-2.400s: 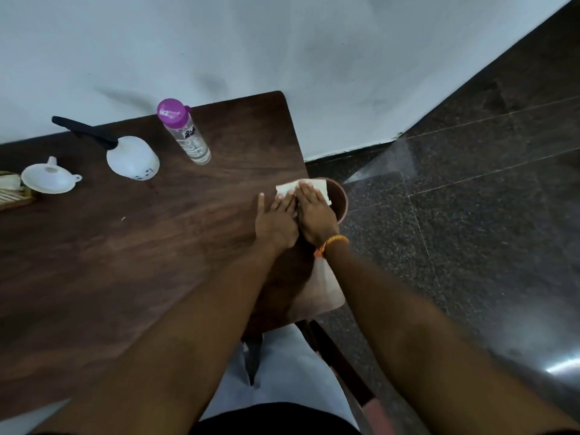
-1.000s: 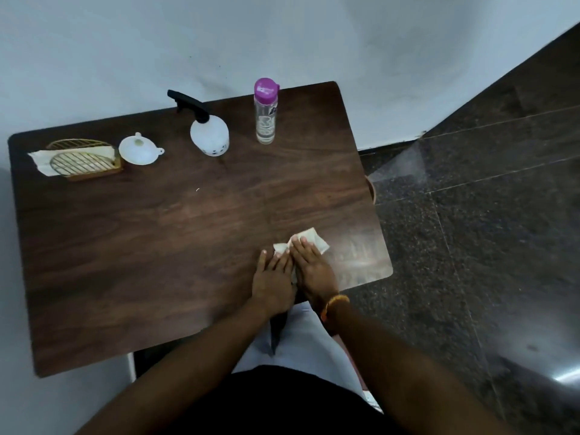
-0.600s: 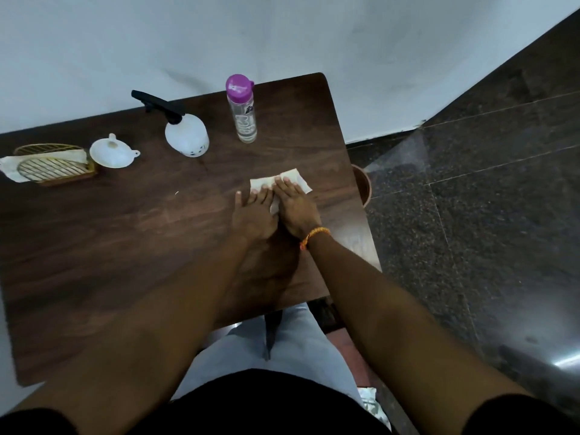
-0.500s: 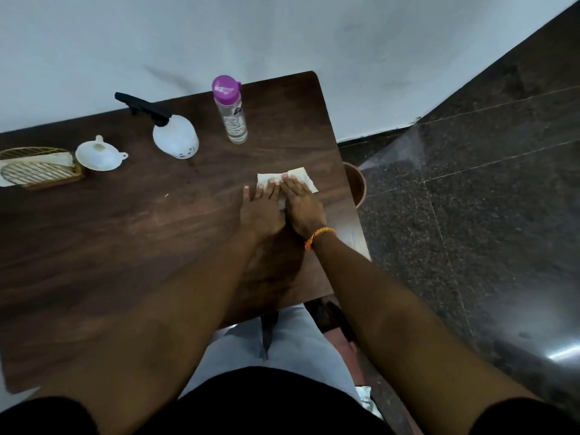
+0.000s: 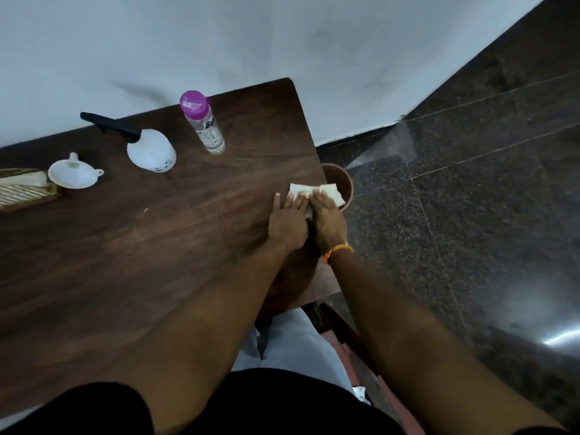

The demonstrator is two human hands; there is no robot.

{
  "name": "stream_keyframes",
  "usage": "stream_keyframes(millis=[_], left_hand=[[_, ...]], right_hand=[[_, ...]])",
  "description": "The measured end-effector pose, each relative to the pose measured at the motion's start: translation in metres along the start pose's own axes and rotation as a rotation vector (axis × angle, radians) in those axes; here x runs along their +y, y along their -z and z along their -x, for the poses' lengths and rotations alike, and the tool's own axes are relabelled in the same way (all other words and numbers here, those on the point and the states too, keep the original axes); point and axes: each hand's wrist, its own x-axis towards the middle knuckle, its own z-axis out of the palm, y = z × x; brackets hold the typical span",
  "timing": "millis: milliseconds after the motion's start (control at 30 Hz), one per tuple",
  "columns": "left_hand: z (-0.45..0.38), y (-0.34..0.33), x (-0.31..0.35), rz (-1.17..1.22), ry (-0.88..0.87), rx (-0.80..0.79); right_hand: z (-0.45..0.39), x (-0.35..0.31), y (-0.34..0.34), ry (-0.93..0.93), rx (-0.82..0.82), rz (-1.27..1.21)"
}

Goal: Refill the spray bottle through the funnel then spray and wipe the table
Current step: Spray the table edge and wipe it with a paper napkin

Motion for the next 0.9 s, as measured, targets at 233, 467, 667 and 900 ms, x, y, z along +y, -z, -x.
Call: stream_keyframes(millis=[233, 467, 667, 900], left_hand=[[0.088, -0.065, 0.006, -0.029, -0.098, 0.001], [0.142, -0.081, -0.007, -0.125, -0.092, -0.001], [0.154, -0.058, -0.047, -0.154, -0.088, 0.076], [0.178, -0.047, -0.090, -0.074, -0.128, 0.178]], right_hand=[[0.101, -0.011, -0.027, -0.035, -0.085, 0.070], [0.140, -0.053, -0.038, -0.053, -0.081, 0.275], [0.144, -0.094, -0.053, -0.014, -0.130, 0.306], [0.155, -0.120, -0.058, 0.091, -0.092, 0.268]])
